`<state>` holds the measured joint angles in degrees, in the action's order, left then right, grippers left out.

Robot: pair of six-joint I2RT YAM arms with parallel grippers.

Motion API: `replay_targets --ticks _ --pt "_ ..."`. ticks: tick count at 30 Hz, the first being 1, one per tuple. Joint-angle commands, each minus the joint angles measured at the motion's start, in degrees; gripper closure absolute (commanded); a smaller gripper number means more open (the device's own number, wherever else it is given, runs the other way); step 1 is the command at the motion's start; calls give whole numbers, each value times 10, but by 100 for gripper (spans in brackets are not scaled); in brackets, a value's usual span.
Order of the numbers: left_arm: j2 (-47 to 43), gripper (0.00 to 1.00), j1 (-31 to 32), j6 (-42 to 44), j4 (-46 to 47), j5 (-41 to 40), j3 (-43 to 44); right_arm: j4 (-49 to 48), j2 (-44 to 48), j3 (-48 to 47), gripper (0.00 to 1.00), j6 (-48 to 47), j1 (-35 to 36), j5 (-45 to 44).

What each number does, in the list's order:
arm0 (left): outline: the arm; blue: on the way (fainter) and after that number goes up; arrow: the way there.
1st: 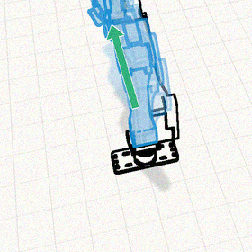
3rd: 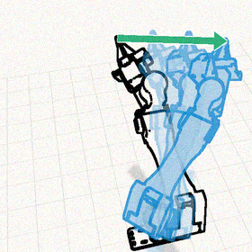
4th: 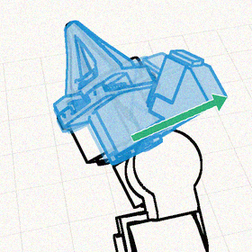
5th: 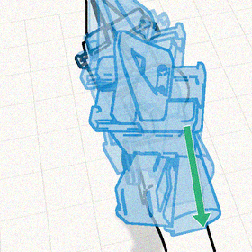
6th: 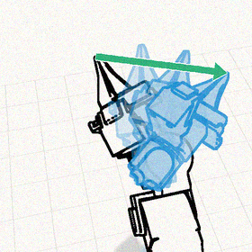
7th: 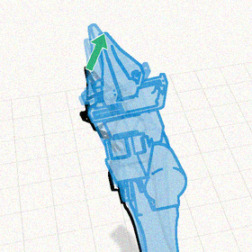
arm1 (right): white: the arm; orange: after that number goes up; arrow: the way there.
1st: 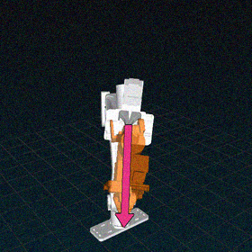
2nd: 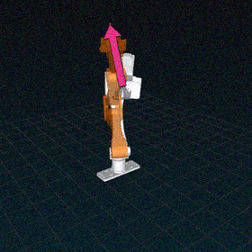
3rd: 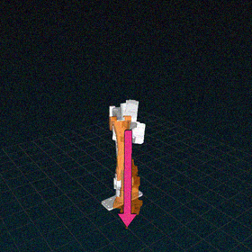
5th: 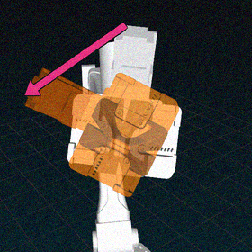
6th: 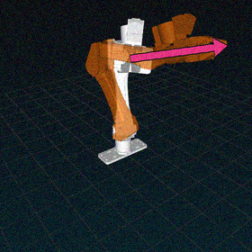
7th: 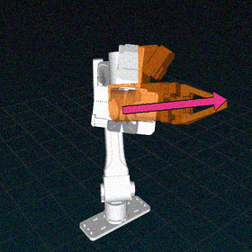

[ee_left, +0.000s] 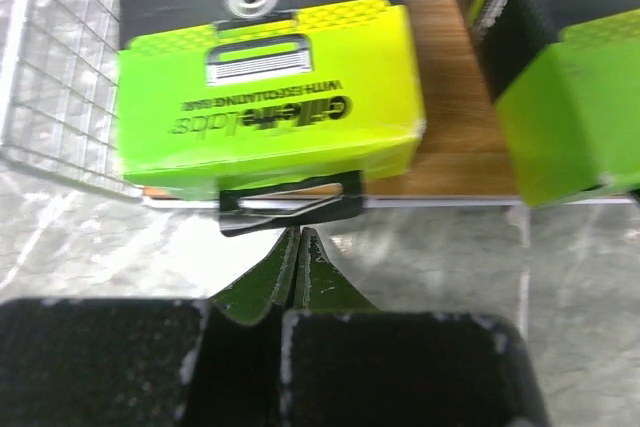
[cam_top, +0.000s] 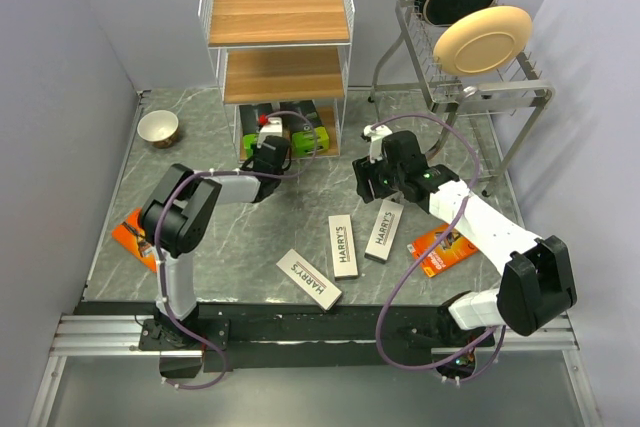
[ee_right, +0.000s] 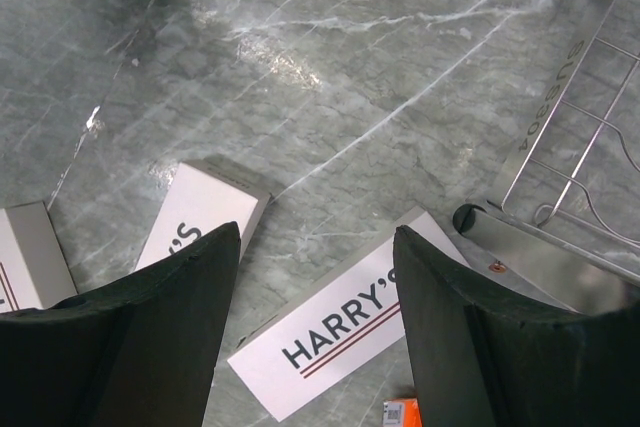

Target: Place and organize the shaving razors onto the shelf

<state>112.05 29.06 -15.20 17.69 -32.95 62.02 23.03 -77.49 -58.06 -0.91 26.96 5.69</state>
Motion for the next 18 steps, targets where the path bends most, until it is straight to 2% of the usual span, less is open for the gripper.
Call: replay_targets --ticks 1,6,11,16,18 --pt "-49 99 -11 40 38 44 -12 -26 5 -9 30 4 -3 0" --pt "-46 99 31 139 46 94 -1 -23 11 0 30 -1 -3 -5" --pt "-9 99 60 200 42 17 36 -22 13 1 30 -1 -3 -6" --pt "12 99 57 229 54 -50 59 -25 7 -6 30 0 -3 -6" --pt "29 99 45 223 18 -56 91 -27 5 -6 30 1 -4 -5"
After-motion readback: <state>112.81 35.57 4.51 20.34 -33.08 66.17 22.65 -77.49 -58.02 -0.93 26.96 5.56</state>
